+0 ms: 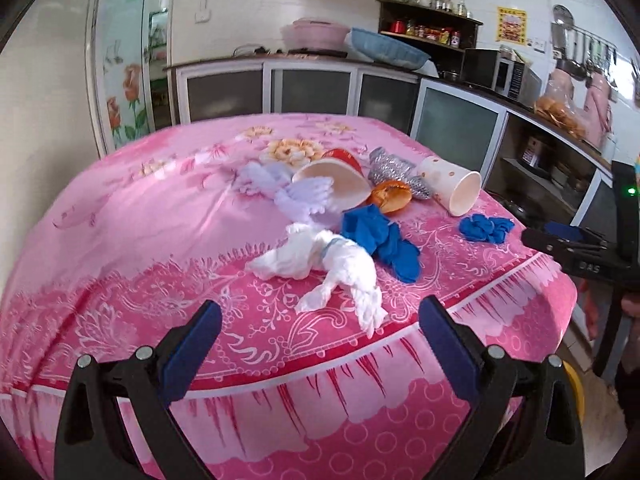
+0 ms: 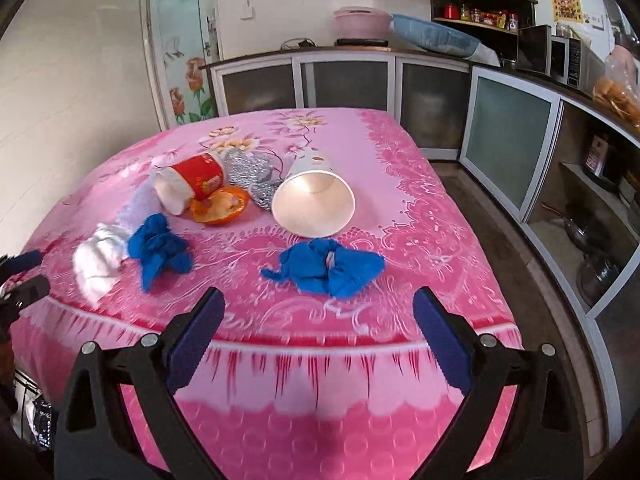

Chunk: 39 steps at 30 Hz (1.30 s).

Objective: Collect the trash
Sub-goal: 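Grasp the white tissue with the left tool while the right tool grasps a blue glove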

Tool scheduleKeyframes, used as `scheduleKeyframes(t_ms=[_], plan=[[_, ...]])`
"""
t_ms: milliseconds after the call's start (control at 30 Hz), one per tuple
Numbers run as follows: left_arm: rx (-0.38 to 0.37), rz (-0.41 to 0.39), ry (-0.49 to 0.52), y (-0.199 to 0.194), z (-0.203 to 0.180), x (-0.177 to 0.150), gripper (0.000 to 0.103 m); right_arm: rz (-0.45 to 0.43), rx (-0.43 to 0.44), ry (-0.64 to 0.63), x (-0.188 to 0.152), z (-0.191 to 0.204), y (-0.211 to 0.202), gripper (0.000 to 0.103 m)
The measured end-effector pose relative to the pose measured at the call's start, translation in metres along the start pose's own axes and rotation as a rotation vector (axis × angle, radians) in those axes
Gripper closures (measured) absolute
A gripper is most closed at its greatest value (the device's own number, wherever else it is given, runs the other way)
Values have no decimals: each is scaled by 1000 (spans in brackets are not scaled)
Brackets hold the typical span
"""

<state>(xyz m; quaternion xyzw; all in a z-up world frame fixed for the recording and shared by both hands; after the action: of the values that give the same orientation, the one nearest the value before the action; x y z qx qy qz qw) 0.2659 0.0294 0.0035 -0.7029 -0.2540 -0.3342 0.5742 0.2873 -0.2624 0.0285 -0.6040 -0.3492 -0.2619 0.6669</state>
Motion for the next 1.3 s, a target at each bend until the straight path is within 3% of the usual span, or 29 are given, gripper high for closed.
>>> scheduleKeyframes(t_ms=[333,500,667,967,1033,1133,1200,1267,1300], plan=[[19,44,-35,33,8,3,8,28,-13,-12,13,1,43,12],[-21,71,-84,53,5,13,8,46,-3,-26,17,4,58,12],[-9,107,-53,75,-5,16,8,73,7,-33,16,7,70,12],[-33,136,-76,89,-8,12,8,103,11,-64,14,10,74,32],[-39,132,-77,89,-9,13,13,110,6,-65,14,10,76,40],[-31,139,-68,93,-11,12,40,121,-12,-70,12,10,78,58],[-32,150,-64,94,-12,10,73,122,-18,-64,12,9,78,71],[-52,158,-68,94,-12,9,89,117,-30,-70,11,9,75,79],[-55,157,-74,94,-11,9,91,110,-34,-72,11,10,73,81]])
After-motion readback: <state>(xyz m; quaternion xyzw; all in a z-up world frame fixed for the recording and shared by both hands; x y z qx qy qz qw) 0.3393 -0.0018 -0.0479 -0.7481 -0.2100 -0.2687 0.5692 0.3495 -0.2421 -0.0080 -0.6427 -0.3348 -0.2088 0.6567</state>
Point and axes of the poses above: each gripper's, at about its wrist camera, not at the fingertips, and y roughly the way its jaws point, z to its left, x to its top, the point moved 6 cm from there along y, roughly the way its jaws point, and after that the axes turned 3 degrees about -y, right-handed, at the moved point
